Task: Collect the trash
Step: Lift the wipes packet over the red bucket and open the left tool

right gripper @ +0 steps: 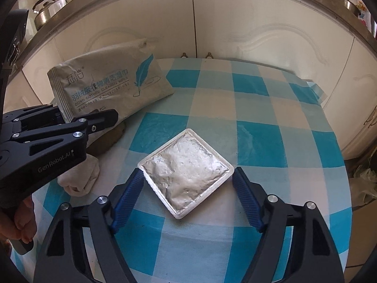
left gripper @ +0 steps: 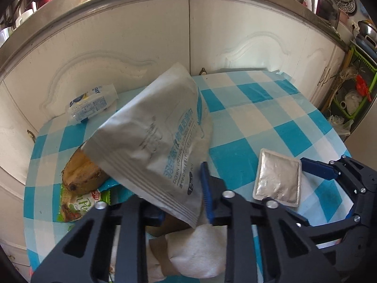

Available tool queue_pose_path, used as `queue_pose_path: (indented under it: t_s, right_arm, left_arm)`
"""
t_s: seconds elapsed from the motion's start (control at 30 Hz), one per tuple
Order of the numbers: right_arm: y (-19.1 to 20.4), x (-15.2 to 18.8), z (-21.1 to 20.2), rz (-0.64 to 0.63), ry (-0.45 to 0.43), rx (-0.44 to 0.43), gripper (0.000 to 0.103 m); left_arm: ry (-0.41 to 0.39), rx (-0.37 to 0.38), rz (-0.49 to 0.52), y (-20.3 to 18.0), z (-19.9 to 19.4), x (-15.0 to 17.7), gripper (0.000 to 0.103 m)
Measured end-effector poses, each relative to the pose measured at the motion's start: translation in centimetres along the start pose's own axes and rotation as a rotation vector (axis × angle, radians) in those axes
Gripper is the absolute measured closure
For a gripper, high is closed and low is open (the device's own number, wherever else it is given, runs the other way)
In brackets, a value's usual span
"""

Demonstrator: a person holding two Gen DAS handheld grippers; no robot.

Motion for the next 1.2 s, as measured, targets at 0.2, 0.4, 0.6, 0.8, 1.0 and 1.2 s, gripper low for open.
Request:
queue_pose_path:
  t_s: [0.2, 0.4, 0.6, 0.8, 1.0, 1.2]
  right_arm:
    - [0.4, -0.1, -0.3, -0.011, -0.007, -0.018, 0.032]
    - [0.8, -0.1, -0.7, -0.012, -0.013, -0.033, 0.035]
    - [0.8, -0.2, -0.9, -0.002, -0.025, -0.048, 0.035]
    - [0.3, -0.1, -1.4, 0.064, -0.037, -0.122, 0.035]
    - [0.0, -0.2, -2.2, 0.150, -0.065, -0.218, 0.035]
    - [0.0, -0.2, -3.0, 0.227, -0.083, -0.329, 0.035]
  left_arm:
    - [-0.023, -0.018, -0.026, 0.6, -1.3, 0.0, 0.094]
    - [-0.046, -0.022, -0.083, 2.1, -3.2, 0.6, 0.094]
    - [-0.060, -0.017, -0.134, 3.7, -5.8, 2.2, 0.094]
    - [-0.069, -0.029, -0.197, 6.0, -8.6, 5.1, 0.094]
    - [-0.096, -0.032, -0.261, 8.5, -11.9, 8.0, 0.094]
    - [-0.090, -0.040, -0.311, 10.7, -14.1, 11.6, 0.094]
Point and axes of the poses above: each gripper's, at about its wrist camera, not at the fingertips, and z roughly the way its jaws point, y to its left, x to its underside, the point moved 6 cm from there along z, roughly the way its jaws point, and after that the axes turned 4 degrees about -z, right-handed, at the moved point
